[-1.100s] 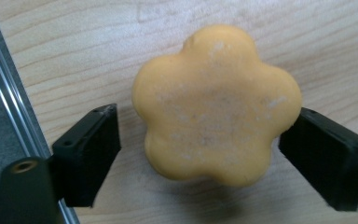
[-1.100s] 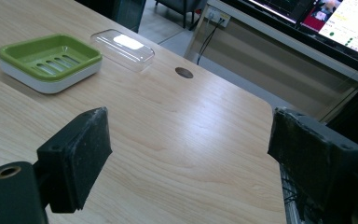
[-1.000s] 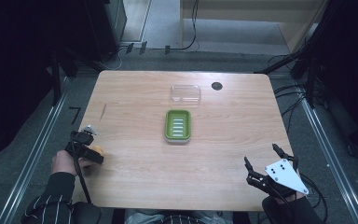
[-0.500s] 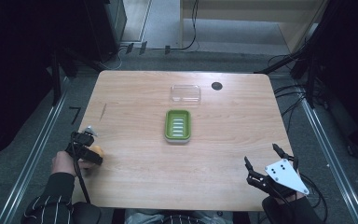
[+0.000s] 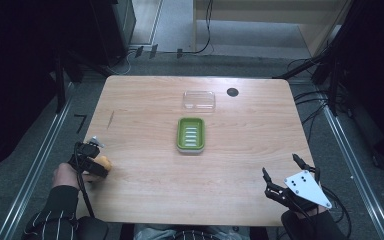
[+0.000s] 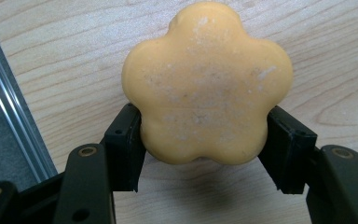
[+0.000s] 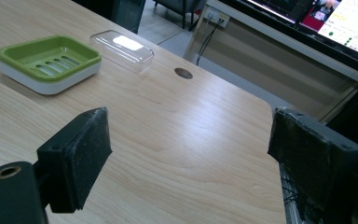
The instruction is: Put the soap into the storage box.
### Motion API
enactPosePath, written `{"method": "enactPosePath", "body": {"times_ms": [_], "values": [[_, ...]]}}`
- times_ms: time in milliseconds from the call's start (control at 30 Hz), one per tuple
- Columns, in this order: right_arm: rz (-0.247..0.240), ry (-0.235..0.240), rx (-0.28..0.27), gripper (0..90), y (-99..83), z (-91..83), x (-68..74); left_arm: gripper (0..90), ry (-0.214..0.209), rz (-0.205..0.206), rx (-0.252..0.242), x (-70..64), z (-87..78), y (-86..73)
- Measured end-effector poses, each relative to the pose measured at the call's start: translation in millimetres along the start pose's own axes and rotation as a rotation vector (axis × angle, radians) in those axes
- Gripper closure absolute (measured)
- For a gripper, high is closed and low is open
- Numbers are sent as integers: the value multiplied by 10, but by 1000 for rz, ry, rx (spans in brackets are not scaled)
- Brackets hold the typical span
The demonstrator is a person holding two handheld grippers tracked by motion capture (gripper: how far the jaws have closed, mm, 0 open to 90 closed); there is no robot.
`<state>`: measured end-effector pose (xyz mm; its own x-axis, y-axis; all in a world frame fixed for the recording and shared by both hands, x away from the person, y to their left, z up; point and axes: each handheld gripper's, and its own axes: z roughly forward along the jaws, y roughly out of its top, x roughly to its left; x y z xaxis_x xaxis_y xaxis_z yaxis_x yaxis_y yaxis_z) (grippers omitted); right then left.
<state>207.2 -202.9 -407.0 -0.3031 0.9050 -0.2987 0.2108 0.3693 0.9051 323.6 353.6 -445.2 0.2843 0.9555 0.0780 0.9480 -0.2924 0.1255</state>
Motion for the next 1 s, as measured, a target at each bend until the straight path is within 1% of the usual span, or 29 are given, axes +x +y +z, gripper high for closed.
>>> {"method": "enactPosePath", "body": {"times_ms": [267, 333, 533, 600, 900, 1000], "values": [[-2, -1, 1, 133, 0, -3, -1, 396, -4, 6, 0, 4, -13, -3], [-2, 0, 0, 133, 0, -2, -2, 396, 0, 7, -7, 4, -27, -3], [-2, 0, 2, 133, 1, -2, 0, 396, -11, 21, -1, -8, -56, 5], [-3, 0, 2, 134, 1, -2, 0, 396, -3, 28, 1, -27, -65, 14], [0, 0, 1, 133, 0, 0, 0, 396, -12, 65, -6, -118, -119, 77], [0, -1, 1, 134, 0, 0, 0, 395, -13, 69, -13, -150, -131, 94]]}}
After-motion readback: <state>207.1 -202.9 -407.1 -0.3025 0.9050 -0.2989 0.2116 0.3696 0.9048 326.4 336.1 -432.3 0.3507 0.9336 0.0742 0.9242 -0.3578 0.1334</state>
